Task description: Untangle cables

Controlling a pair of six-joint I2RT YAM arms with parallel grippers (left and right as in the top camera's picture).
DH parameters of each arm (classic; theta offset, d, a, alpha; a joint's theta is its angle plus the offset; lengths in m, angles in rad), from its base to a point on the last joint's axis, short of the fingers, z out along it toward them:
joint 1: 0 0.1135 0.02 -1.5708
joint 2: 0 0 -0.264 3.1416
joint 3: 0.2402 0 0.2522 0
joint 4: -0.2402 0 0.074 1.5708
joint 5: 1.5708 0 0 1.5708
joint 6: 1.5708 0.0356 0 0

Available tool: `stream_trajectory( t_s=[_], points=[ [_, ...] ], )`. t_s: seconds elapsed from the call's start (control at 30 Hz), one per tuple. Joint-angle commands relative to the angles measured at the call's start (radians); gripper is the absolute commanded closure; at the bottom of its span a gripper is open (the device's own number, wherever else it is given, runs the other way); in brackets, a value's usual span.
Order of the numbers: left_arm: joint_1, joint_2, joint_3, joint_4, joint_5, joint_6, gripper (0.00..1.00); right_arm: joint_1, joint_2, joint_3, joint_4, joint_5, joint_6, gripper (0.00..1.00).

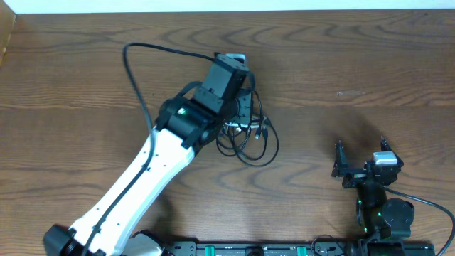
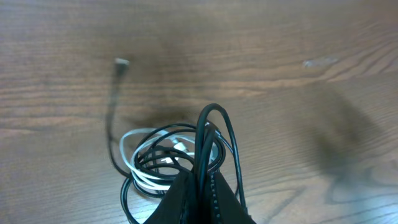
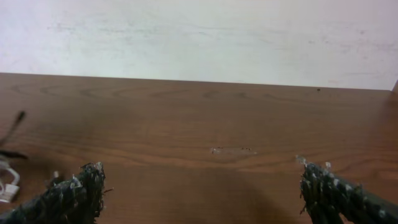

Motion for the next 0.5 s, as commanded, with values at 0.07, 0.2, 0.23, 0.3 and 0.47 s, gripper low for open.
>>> stream_trajectory(
  t_s=[0.07,0.2,0.23,0.3,0.47],
  points=[
    [0.0,-0.01,0.004,-0.002,-0.014,-0.031,0.92,0.01,-0.006,-0.002,-0.003,-0.002,-0.012,0.01],
    [0.0,-0.04,0.007,0.001,0.063,-0.039,0.92,0.01,-0.006,-0.002,-0.003,-0.002,-0.012,0.01],
    [0.0,-0.052,0.008,0.002,0.074,-0.039,0.92,0.01,-0.006,-0.002,-0.003,-0.002,-0.012,0.01],
    [0.0,-0.087,0.008,0.002,0.078,-0.035,0.92,0.01,-0.006,-0.002,-0.003,-0.002,-0.012,0.01],
    [0.0,-0.167,0.008,0.013,0.078,-0.014,0.76,0.01,-0.006,-0.002,-0.003,-0.002,-0.012,0.01]
  ],
)
